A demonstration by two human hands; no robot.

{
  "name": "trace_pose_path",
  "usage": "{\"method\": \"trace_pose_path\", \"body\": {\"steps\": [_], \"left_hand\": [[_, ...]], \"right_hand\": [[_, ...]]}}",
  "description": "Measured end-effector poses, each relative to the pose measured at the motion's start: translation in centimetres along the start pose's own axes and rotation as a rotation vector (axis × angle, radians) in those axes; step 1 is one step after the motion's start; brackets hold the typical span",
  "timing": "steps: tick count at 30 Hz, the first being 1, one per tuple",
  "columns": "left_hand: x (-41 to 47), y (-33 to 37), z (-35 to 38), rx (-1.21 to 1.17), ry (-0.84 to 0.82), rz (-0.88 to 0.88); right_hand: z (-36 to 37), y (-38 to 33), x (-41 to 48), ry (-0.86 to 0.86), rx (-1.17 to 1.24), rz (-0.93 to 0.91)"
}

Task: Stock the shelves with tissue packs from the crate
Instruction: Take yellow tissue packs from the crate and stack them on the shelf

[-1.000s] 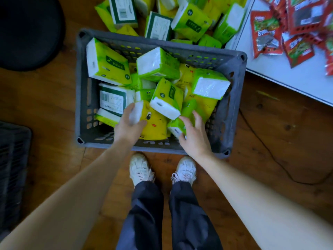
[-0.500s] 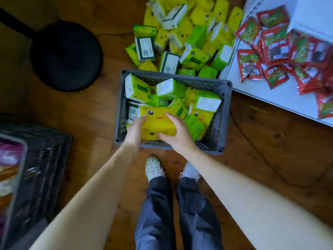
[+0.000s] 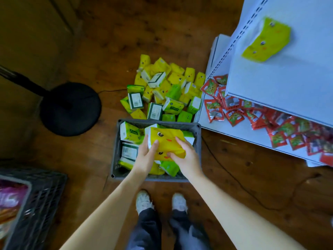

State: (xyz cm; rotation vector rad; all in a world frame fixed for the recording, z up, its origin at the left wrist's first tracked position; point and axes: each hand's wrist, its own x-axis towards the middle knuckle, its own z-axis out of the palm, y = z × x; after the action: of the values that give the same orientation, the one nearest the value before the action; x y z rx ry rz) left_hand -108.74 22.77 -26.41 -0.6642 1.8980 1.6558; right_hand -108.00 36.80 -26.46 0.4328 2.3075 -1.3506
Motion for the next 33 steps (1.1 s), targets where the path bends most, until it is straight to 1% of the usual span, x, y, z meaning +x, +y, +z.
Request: {"method": "trace_pose_path", "body": {"steps": [5,7,9,12,14,16,18,19,22,24,27,30,33], "left_hand": [[1.0,4.2,4.0,0.040,-0.063,0.130],[1.8,6.8,6.2,0.061,-0.079,0.221],[3.0,9.4,8.9,0.062,-0.092,0.322],[5.5,12.8,13.6,0.025,-0.065,0.367],[7.2,14.2,17.4,0.076,-0.089,0.440],[9.5,14.7,20.9,0.159,-0.053,0.515],[12.0,14.6,23.9,0.224,0.034,0.533],[13.4,14.3,25.2,0.252,0.048,0.559],[17.4,13.6,28.0,0.411,0.017,0.644],[20.6,12.8,28.6,0.539,0.024,0.643],[24.6,11.9,28.9,0.749,0.027,0.701],[27.5,11.0,28.3,0.754,0.016,0.769],[29.0,9.8,28.1,0.763,0.137,0.979]], "right_hand": [[-6.2,-0.5,1.6,0.119,-0.010,-0.098],[-9.3,-0.9,2.9,0.165,-0.008,-0.142],[-12.7,-1.1,4.8,0.227,-0.020,-0.187],[-18.1,-0.7,8.3,0.328,0.001,-0.237],[-21.6,0.3,10.6,0.399,0.016,-0.253],[-24.7,1.7,13.0,0.462,0.002,-0.283],[-27.2,3.4,15.5,0.519,-0.030,-0.286],[-28.1,4.3,16.7,0.541,-0.041,-0.289],[-29.9,7.0,20.6,0.603,-0.052,-0.314],[-30.1,8.3,23.1,0.625,-0.052,-0.342],[-29.7,9.9,26.1,0.649,-0.063,-0.398],[-29.0,10.7,28.6,0.683,-0.088,-0.462],[-28.8,11.1,30.1,0.752,-0.113,-0.498]]}}
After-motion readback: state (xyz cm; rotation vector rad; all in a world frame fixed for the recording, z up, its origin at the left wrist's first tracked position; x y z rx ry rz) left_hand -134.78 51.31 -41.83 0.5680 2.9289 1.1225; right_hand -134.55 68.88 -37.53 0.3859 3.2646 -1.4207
